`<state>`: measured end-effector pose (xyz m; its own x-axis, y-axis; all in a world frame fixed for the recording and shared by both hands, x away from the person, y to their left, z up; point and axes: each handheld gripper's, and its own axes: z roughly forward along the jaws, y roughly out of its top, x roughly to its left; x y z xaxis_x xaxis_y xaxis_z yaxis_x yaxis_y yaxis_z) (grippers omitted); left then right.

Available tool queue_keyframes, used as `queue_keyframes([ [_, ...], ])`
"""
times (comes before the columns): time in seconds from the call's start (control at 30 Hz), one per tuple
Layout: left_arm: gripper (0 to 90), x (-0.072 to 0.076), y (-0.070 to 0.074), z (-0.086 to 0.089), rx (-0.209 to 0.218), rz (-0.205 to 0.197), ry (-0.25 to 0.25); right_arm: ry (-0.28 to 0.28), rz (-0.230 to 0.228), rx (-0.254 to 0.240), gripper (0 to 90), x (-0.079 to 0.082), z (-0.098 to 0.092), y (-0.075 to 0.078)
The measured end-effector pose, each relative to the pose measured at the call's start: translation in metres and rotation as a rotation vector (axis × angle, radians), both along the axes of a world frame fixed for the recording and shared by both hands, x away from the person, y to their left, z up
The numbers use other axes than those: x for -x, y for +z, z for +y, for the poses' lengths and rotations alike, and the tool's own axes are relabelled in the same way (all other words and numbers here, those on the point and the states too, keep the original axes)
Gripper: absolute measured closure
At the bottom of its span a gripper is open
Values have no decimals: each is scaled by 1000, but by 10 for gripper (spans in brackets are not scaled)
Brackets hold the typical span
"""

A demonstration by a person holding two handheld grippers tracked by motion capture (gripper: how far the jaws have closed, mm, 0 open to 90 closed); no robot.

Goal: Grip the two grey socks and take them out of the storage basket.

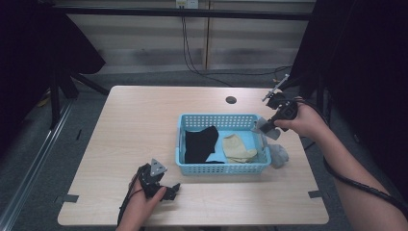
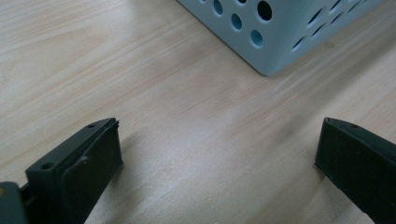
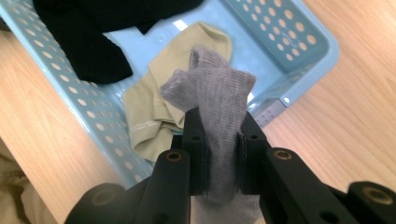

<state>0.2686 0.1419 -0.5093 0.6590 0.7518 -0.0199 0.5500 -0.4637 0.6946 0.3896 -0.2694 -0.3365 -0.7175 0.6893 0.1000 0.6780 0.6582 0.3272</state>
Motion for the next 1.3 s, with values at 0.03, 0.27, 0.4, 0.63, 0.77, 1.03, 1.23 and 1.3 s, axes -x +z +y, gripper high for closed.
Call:
queue_keyframes([
  [0.03,0,0,0,0,0,0,0,0,0,0,781,0,0,0],
  [0.27,0,0,0,0,1,1,-2,-33,-4,-6,779,0,-16,-3],
  [0.4,0,0,0,0,0,0,-2,-45,-6,-12,779,2,-21,-4],
  [0.63,0,0,0,0,0,0,-3,-69,-3,-7,778,3,-33,-10],
  [0.77,0,0,0,0,0,0,-3,-85,0,-6,777,3,-40,-13],
  [1.03,0,0,0,0,1,-3,-1,-102,-2,-20,777,10,-51,-17],
  [1.23,0,0,0,0,4,-2,1,-106,-2,-26,776,19,-58,-21],
  [1.3,0,0,0,0,3,-2,2,-111,-1,-30,776,22,-60,-22],
])
